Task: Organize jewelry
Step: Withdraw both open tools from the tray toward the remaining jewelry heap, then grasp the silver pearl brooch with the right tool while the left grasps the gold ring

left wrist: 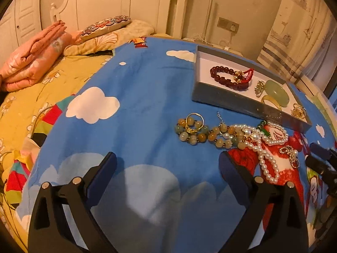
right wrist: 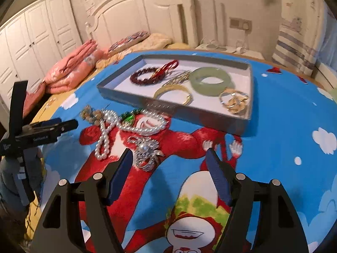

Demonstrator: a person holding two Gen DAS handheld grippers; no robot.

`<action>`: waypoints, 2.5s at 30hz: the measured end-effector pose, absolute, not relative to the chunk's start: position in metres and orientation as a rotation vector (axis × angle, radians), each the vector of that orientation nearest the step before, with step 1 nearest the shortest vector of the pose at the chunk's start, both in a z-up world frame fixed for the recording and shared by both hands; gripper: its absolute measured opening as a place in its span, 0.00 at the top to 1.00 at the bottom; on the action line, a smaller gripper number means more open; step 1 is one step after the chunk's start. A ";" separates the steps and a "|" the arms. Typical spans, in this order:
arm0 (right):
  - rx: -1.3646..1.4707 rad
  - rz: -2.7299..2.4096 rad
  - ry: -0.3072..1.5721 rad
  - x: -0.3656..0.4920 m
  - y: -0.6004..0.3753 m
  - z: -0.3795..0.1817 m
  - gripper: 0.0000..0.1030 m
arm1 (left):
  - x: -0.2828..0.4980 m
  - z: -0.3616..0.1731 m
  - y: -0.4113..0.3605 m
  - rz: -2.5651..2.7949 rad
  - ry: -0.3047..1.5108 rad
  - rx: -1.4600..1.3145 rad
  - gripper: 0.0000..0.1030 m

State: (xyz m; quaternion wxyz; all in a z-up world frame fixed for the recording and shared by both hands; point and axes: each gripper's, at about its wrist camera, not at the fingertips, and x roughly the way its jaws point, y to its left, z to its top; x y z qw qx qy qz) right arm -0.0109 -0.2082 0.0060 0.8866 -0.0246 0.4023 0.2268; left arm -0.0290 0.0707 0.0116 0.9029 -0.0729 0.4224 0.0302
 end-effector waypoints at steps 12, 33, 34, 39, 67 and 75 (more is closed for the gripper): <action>-0.165 0.567 0.909 0.002 -0.173 -0.002 0.32 | -0.024 0.014 0.071 0.051 0.873 -0.188 0.06; -0.261 0.514 0.856 -0.003 -0.162 -0.003 0.67 | -0.023 0.013 0.071 0.040 0.877 -0.192 0.05; -0.262 0.516 0.858 -0.003 -0.162 -0.003 0.66 | -0.023 0.013 0.071 0.041 0.878 -0.190 0.05; -0.247 0.521 0.864 -0.002 -0.164 -0.004 0.65 | -0.023 0.012 0.070 0.041 0.880 -0.187 0.04; -0.124 0.459 0.834 -0.018 -0.200 0.001 0.68 | -0.005 0.023 0.057 -0.029 0.899 -0.076 0.34; -0.114 0.458 0.843 -0.016 -0.198 0.000 0.68 | 0.023 0.029 0.054 -0.060 0.886 -0.086 0.61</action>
